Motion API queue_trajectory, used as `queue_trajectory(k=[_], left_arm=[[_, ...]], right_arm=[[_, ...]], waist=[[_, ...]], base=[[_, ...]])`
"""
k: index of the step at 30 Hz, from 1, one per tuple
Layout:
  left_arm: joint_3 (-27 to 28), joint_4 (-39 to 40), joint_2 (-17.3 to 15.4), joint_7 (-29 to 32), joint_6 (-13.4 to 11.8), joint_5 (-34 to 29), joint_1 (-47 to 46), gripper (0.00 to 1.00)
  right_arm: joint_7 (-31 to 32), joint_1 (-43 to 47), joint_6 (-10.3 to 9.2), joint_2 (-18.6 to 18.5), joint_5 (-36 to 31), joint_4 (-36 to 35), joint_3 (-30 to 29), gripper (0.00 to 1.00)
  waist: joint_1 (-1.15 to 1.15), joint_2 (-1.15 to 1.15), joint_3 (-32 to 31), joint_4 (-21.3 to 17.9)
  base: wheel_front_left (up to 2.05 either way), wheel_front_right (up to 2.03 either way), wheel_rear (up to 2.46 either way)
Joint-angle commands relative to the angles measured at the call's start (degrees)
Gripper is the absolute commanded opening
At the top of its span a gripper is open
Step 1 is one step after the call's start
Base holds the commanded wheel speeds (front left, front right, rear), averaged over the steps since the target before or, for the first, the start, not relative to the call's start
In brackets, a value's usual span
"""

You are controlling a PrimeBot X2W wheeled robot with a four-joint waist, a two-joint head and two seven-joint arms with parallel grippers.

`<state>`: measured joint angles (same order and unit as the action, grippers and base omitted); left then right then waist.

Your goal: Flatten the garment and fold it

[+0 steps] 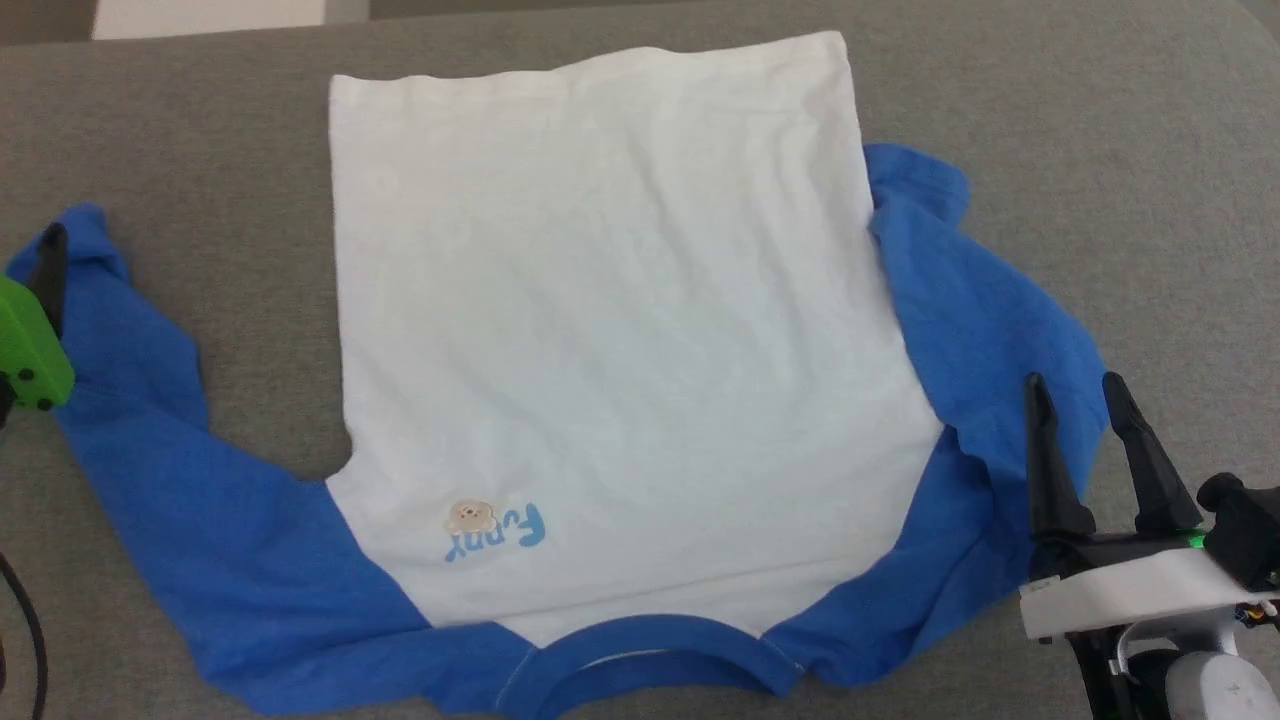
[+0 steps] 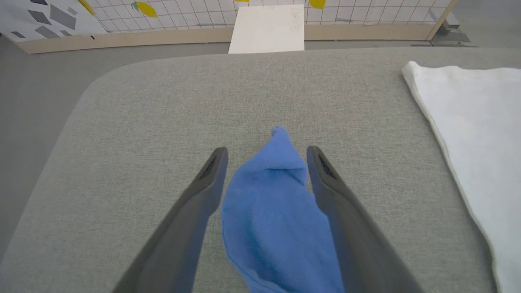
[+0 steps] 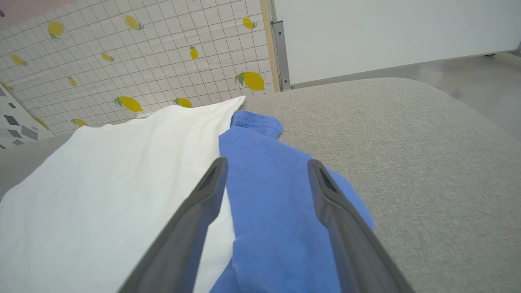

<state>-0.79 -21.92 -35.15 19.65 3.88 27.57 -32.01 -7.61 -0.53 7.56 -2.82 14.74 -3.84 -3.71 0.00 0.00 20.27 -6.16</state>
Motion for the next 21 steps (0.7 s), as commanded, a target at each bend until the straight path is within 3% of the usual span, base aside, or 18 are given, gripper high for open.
queue_trajectory(k=[1,9,14,15,17,21], left_arm=[[0.0,-0.7,-1.1,1.9,-0.7,0.3,-1.4,1.00],[2.5,-1.3,-4.0,10.8,-5.7,1.8,-1.8,1.00],[3.9,-1.9,-4.0,16.4,-9.6,3.1,0.1,1.00],[3.9,-1.9,-4.2,18.1,-10.5,3.1,0.7,0.43],[4.0,-1.5,-4.4,20.5,-11.9,3.2,1.7,0.00],[5.3,0.6,-3.9,19.5,-13.6,3.7,3.0,0.00]], right_arm=[[-0.4,-1.1,-0.08,-0.1,0.6,-0.4,0.4,1.00],[-1.1,-2.7,-0.08,-0.1,1.6,-0.3,2.1,1.00],[-1.5,-3.1,-0.08,-0.1,2.3,0.3,2.8,1.00],[-1.5,-3.2,-0.08,-0.1,2.3,0.4,2.8,1.00],[-1.6,-3.4,-0.08,-0.1,2.3,0.8,2.7,1.00],[-1.6,-3.5,-0.08,-0.1,2.4,1.5,2.5,1.00]], waist=[[0.00,0.00,4.0,-3.9],[0.00,0.00,7.6,-6.7],[0.00,0.00,8.5,-7.2],[0.00,0.00,8.5,-7.2],[0.00,0.00,8.2,-6.9],[0.00,0.00,6.4,-6.1]], base=[[0.00,0.00,0.00],[0.00,0.00,0.00],[0.00,0.00,0.00],[0.00,0.00,0.00],[0.00,0.00,0.00],[0.00,0.00,0.00]])
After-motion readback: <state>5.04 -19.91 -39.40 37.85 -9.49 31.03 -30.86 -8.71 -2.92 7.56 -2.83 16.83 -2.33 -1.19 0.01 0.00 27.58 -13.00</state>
